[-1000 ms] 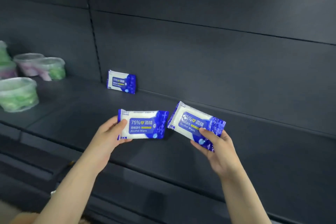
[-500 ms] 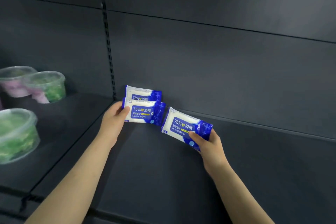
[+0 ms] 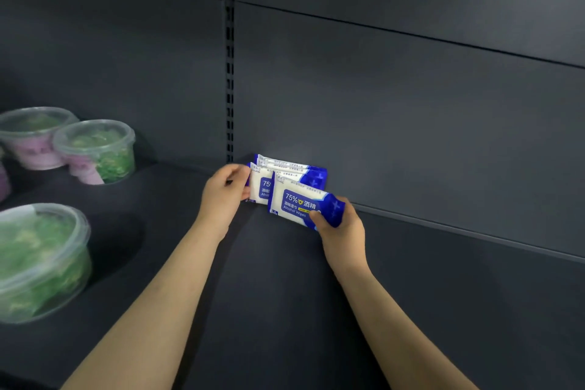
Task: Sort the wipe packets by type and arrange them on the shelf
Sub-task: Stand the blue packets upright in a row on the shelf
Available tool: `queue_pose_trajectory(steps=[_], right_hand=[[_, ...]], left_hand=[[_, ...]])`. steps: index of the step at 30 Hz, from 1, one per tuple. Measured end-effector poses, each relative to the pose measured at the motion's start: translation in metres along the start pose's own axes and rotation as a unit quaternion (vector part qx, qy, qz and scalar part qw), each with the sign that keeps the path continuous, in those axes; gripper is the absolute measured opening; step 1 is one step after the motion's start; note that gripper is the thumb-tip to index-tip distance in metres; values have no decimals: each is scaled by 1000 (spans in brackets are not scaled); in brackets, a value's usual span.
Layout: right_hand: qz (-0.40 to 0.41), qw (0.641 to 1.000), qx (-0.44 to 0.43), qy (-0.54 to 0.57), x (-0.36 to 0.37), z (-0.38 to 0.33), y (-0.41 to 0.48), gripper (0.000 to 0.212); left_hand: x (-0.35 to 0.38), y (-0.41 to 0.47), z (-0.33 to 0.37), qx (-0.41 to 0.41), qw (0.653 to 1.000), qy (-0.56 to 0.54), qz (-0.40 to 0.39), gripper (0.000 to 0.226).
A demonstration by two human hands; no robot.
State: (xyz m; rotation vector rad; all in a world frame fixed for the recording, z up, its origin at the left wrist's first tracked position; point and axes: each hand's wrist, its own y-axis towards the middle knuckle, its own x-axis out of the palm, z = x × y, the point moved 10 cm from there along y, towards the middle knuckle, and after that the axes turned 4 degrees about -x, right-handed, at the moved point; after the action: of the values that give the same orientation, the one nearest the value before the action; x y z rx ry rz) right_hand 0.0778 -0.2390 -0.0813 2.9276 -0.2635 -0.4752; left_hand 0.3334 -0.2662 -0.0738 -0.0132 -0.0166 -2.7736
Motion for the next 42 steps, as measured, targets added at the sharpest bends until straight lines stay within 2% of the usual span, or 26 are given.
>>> queue_pose_trajectory(steps=[2,4,7,9,12,15,22,25,27,30,34,38,42], right_hand=[[1,999,-13,-31,11,-2,7,25],[5,998,-17,-56,19,-1,12,40],[29,996,-34,-73,19,-7,17,29],[44,995,-38,-84,16,-9,21,32],[42,995,-26,-82,17,-4,23,40],[46,995,-26,-86,17,0,26,45],[37,995,-26,-91,19,4,31,49],[34,998,-14,-51,14,3,27,48],[31,999,10,14,6,5,21,44],[35,991,49,119,-19,10,3,39],[60,979,78,177,-74,12,-31,38],[101,970,93,199,-152,14,-72,36],[151,962,78,212,-248,10,-127,29]], left_hand=[[1,2,-1,-16,1000,-8,-8,17],[3,4,-3,-23,999,-10,-23,21],[10,3,-3,-15,998,14,-53,20],[14,1,2,5,995,59,-78,16],[18,1,6,43,978,175,-108,38],[17,3,8,60,971,206,-103,45],[16,5,8,82,969,223,-73,43],[14,3,7,79,969,225,-64,47],[9,-1,5,70,971,222,-53,55],[-5,-13,9,57,982,182,-4,58],[-11,-54,23,61,994,77,55,44],[33,-114,29,48,999,23,6,32],[111,-188,39,20,996,-14,-89,31]])
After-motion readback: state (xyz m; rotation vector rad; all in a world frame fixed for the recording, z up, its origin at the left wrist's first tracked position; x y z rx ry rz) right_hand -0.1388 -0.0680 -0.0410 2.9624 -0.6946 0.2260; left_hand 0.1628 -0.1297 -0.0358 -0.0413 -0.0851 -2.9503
